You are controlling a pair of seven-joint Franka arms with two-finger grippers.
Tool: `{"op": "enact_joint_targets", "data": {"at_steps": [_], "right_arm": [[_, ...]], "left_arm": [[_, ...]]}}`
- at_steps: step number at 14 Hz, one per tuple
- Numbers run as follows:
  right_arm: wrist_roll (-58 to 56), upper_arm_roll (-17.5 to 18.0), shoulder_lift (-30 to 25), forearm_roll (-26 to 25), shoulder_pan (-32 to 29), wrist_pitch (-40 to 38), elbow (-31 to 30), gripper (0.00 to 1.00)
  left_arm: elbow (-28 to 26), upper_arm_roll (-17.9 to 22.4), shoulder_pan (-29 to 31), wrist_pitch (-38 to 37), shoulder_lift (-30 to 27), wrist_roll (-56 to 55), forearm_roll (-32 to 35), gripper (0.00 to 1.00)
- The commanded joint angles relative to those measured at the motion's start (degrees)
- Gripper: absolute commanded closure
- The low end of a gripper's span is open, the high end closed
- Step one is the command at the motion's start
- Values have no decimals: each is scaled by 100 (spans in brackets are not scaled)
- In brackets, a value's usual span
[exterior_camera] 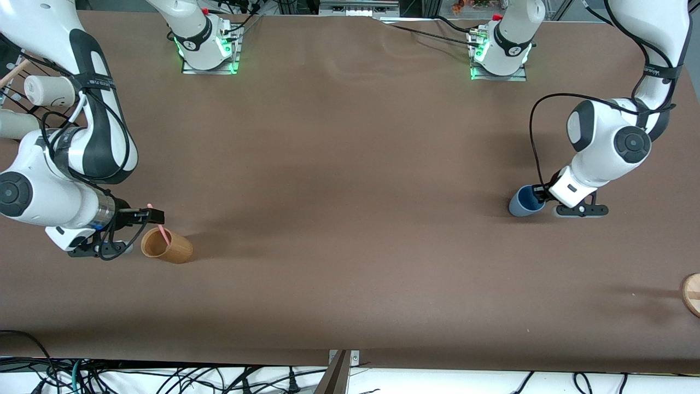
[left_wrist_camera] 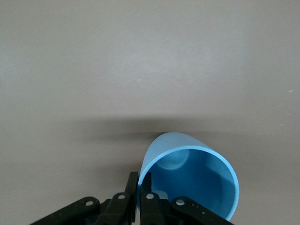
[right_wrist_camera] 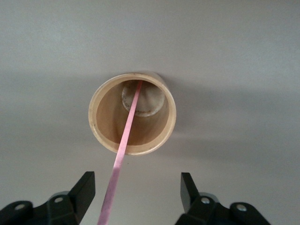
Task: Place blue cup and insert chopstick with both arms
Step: 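Close the left gripper on the blue cup while the right gripper grasps the chopstick, then slide the blue cup to mid-table while the right gripper lifts the chopstick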
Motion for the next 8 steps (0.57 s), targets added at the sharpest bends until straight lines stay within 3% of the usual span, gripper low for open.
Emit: {"op": "enact_joint_targets", "data": {"at_steps": [1,5,8], "right_arm": [[56,27,77,79,10,-45,10,28],[56,27,148,70,10,-19,10,50],[48,27,148,79,28,-28,28,73]], "left_arm": [[672,5,-815,-659,9,-597,-353,100],[1411,-3,-2002,-854,219,-1326,-451,100],[2096,-3,-2994,-934,684,-2213,-443,100]]}}
